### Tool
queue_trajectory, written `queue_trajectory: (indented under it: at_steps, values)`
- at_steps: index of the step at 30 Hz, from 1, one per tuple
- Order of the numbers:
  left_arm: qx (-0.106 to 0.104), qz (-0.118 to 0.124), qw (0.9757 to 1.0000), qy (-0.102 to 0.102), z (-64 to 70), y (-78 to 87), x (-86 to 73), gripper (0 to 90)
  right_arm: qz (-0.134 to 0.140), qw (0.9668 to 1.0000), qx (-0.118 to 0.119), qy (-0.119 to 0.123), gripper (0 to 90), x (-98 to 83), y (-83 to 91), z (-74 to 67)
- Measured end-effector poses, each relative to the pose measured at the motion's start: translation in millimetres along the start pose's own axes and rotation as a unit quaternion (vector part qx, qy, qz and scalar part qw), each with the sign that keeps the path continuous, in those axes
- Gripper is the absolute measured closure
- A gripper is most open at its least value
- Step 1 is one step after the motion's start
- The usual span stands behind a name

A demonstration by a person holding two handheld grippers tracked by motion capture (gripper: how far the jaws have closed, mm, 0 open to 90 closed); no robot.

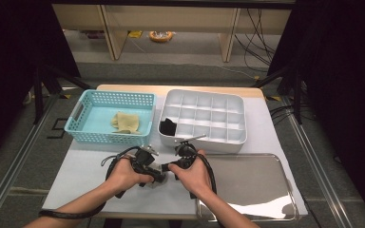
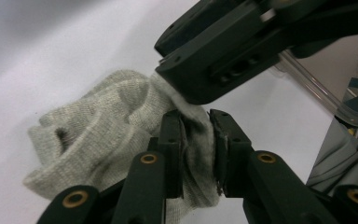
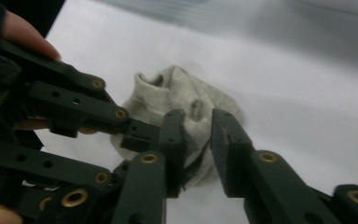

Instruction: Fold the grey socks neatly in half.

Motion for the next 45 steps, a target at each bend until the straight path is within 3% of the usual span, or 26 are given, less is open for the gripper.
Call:
queue_trajectory:
  at_steps: [1,4,5,8,9,11,12,14,16,18,21,22,23,24,26,27,30,34,35,38,40,41,45]
  values:
    - [-0.005,0.02,0.9997,0.016,2.9,-2.7,2.5,73.3,-0.002,1.0,-0.002,0.002,78.8,-0.7,-0.9,0.2]
    - [-0.009,0.017,0.9998,0.01,3.2,0.7,1.8,68.9,-0.016,0.9999,-0.004,0.003,86.4,-4.4,-5.6,1.1]
    - [-0.015,0.03,0.9991,0.024,6.6,2.1,3.2,65.9,-0.015,0.9999,-0.002,0.006,88.1,-4.9,-6.7,2.0]
    - [-0.015,0.056,0.9982,0.018,8.6,16.3,7.8,56.4,-0.022,0.9997,-0.009,0.004,90.0,-8.1,-9.3,5.1]
    - [-0.008,0.059,0.9981,0.011,7.9,22.2,8.6,54.5,-0.015,0.9998,-0.01,0.01,89.9,-7.4,-10.4,5.7]
    - [0.0,0.071,0.9974,0.007,6.3,32.7,9.2,53.7,-0.018,0.9998,-0.005,-0.005,88.9,-6.9,-7.7,3.1]
    - [0.004,0.074,0.9972,0.004,5.0,37.0,8.6,54.0,-0.009,0.9999,-0.006,0.003,88.1,-4.9,-6.5,4.2]
    - [0.016,0.08,0.9967,0.004,1.6,45.0,6.4,55.4,-0.006,0.9999,-0.004,-0.015,86.0,-2.4,-0.2,0.3]
    - [0.024,0.083,0.9963,0.006,-2.1,52.4,2.5,55.9,0.01,0.9999,-0.006,0.005,81.5,1.5,3.3,2.5]
    - [0.036,0.091,0.9951,0.013,-8.0,60.3,-1.5,55.7,0.023,0.9997,-0.002,0.006,76.7,5.1,8.8,0.2]
    - [0.071,0.078,0.9944,0.013,-25.5,73.4,-11.9,53.0,0.022,0.9997,-0.002,0.005,72.0,5.6,13.9,-4.9]
    - [0.078,0.075,0.994,0.021,-31.0,76.1,-15.5,51.3,0.019,0.9997,-0.007,0.015,71.9,4.3,13.2,-4.6]
    - [0.081,0.073,0.9937,0.027,-36.6,78.7,-18.9,50.2,0.007,1.0,0.0,0.006,72.1,1.2,12.6,-9.1]
    - [0.085,0.078,0.9925,0.04,-41.6,79.8,-21.0,49.1,0.008,0.9995,-0.017,0.025,73.2,-0.1,9.2,-4.5]
    - [0.093,0.071,0.9914,0.058,-52.9,81.3,-28.8,46.4,-0.008,0.9993,-0.025,0.027,78.7,-5.2,4.3,-3.0]
    - [0.092,0.045,0.9933,0.054,-58.7,83.9,-35.5,45.8,-0.013,0.9992,-0.025,0.029,81.7,-7.0,2.5,-2.6]
    - [0.09,0.035,0.9924,0.077,-69.1,82.9,-44.9,44.2,-0.032,0.9989,-0.028,0.019,86.7,-10.9,2.0,-4.1]
    - [0.083,0.029,0.9908,0.103,-79.5,80.6,-54.1,43.5,-0.012,0.9986,-0.029,0.041,88.3,-3.4,5.3,-3.6]
    - [0.085,0.023,0.9907,0.104,-81.2,81.2,-56.2,43.8,-0.009,0.9988,-0.033,0.036,88.3,-1.4,7.9,-4.8]
    - [0.072,0.021,0.9907,0.114,-81.2,78.6,-58.7,45.4,0.011,0.9978,-0.036,0.054,88.4,5.4,8.7,-5.8]
    - [0.067,0.016,0.9911,0.114,-80.6,77.4,-60.3,45.9,0.004,0.9983,-0.035,0.046,88.3,4.1,6.2,-8.0]
    - [0.068,0.013,0.9911,0.114,-80.5,77.0,-61.2,46.3,0.008,0.9973,-0.04,0.06,88.3,4.5,3.3,-4.2]
    - [0.068,0.01,0.991,0.115,-80.6,75.5,-61.9,50.0,-0.006,0.9969,-0.049,0.061,88.1,-3.2,-6.5,-0.8]
Point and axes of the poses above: each handheld gripper's, and its own axes: y roughly backward along the jaws, x roughly out of its top, z roughly to its right, the point moved 9 cm from there along -y, roughly forward along the jaws, and after that the axes turned 12 degrees about -x, right-handed, at the moved point
